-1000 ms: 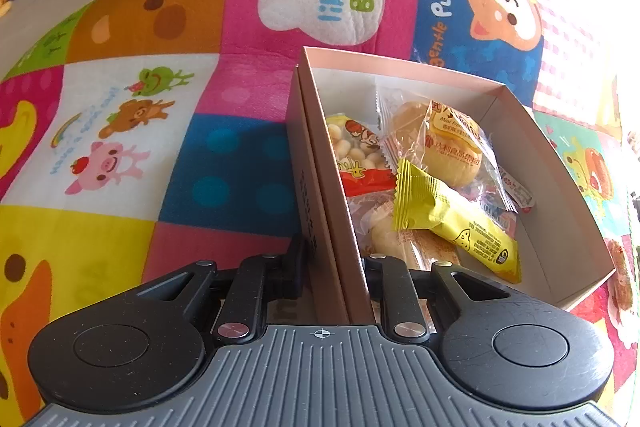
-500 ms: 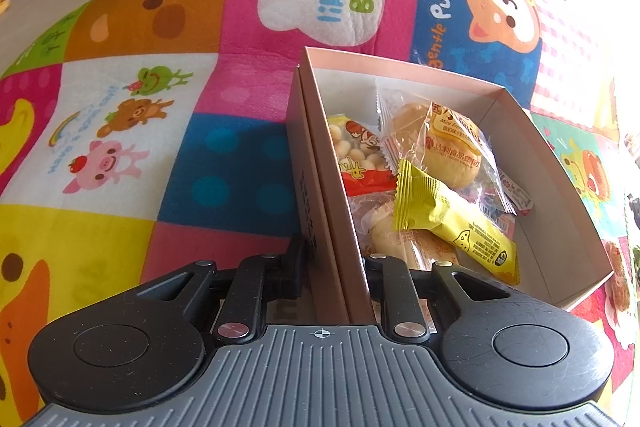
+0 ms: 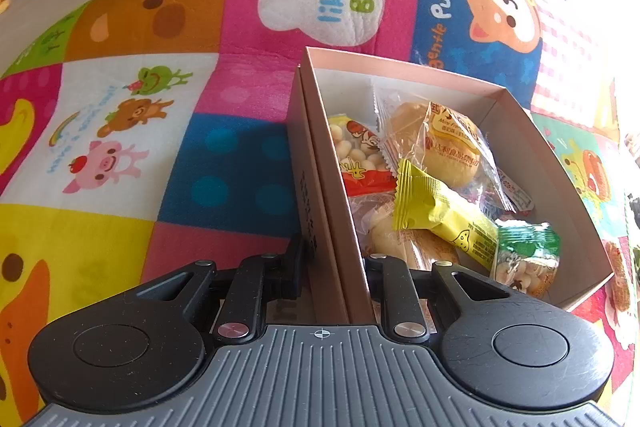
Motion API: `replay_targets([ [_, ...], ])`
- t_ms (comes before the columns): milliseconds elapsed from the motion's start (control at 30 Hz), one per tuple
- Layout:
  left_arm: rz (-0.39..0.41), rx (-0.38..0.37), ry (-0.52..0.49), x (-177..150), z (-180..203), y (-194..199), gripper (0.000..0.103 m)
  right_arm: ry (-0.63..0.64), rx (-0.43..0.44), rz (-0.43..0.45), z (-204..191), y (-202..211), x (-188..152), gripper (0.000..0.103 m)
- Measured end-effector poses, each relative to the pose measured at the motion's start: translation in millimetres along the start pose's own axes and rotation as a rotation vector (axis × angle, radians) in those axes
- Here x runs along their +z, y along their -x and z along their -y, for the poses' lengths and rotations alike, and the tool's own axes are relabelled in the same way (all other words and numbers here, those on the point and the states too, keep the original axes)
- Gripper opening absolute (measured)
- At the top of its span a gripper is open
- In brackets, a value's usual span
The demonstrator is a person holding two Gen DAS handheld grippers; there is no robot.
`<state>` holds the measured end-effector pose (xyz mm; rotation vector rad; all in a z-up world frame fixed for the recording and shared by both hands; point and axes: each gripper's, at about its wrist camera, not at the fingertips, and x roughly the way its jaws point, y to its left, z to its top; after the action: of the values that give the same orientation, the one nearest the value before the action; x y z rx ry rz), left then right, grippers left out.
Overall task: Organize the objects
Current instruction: 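Carry the peanut bag over the pink box and open the right gripper, then move the right gripper to the wrapped cereal stick and grasp it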
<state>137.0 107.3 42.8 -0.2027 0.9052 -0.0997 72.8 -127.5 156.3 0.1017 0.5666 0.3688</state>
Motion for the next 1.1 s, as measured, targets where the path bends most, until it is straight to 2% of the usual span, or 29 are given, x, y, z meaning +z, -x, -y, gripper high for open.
replay_targets([
  [100,0.002,0.0,0.0,0,0,0,0.022,-0.005,-0.06,-0.005,23,7,-9,0.077],
  [267,0.005,0.0,-0.002,0,-1,0,0.022,0.008,-0.249,-0.041,73,25,-38,0.079],
  [467,0.009,-0.002,0.002,-2,-2,0,0.022,-0.019,-0.404,-0.157,125,31,-83,0.082],
  [667,0.007,-0.001,-0.002,-2,-2,0,0.022,-0.08,-0.418,-0.198,145,21,-102,0.081],
  [700,0.007,-0.002,-0.001,-2,-2,0,0.022,-0.088,-0.415,-0.201,146,19,-103,0.078],
  [767,0.007,-0.001,-0.002,-2,-2,0,0.022,-0.097,-0.403,-0.212,146,16,-103,0.065],
  [833,0.006,-0.001,-0.003,-2,-2,0,0.022,-0.098,-0.401,-0.211,145,15,-102,0.06],
  [1100,0.004,0.008,-0.002,-2,-2,0,0.021,-0.091,-0.381,-0.198,159,-1,-85,0.056],
])
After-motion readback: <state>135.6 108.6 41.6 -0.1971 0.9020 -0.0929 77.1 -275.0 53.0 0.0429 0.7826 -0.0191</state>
